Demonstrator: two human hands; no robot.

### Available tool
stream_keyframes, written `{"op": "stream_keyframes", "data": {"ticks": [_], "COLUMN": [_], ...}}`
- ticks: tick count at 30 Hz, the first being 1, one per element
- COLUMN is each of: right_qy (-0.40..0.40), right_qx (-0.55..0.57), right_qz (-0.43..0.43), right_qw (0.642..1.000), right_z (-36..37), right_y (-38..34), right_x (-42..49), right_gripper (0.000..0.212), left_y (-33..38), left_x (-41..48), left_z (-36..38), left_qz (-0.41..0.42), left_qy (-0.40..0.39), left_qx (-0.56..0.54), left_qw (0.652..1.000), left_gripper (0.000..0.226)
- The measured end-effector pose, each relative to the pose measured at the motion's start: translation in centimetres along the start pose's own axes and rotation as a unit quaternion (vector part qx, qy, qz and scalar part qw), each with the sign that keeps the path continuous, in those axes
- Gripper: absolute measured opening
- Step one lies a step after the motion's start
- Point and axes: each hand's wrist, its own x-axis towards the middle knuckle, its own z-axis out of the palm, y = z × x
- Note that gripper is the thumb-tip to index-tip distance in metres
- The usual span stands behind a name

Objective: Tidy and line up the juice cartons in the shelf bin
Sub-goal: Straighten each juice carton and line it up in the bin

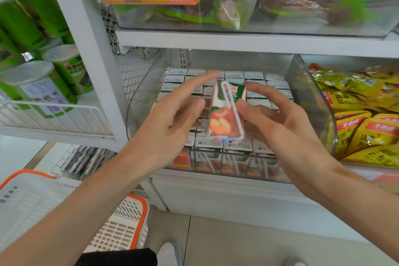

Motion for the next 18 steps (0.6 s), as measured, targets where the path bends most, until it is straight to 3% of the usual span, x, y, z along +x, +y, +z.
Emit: {"op": "stream_keyframes", "data": {"ticks": [3, 7, 18], "right_qy": [-0.005, -0.014, -0.035], "right_qx": [0.043, 0.048, -0.004], "right_qz": [0.069, 0.126, 0.140], "right_qw": [0.997, 0.991, 0.990], "right_z": [0.12, 0.39, 0.58], "right_y": [-0.55, -0.83, -0.14], "right_x": [0.16, 0.43, 0.99], "right_gripper": [0.030, 0.023, 0.037], "left_y": [-0.34, -0.82, -0.84], "left_x": [-0.25, -0.07, -0.05], "left_z": [0.18, 0.33, 0.40], "left_qz": [-0.008, -0.003, -0.032], "left_qy": [-0.056, -0.065, -0.052], "left_qx": [0.021, 0.010, -0.021], "left_qw": [0.998, 0.998, 0.998], "left_gripper": [0.065, 0.065, 0.059]}}
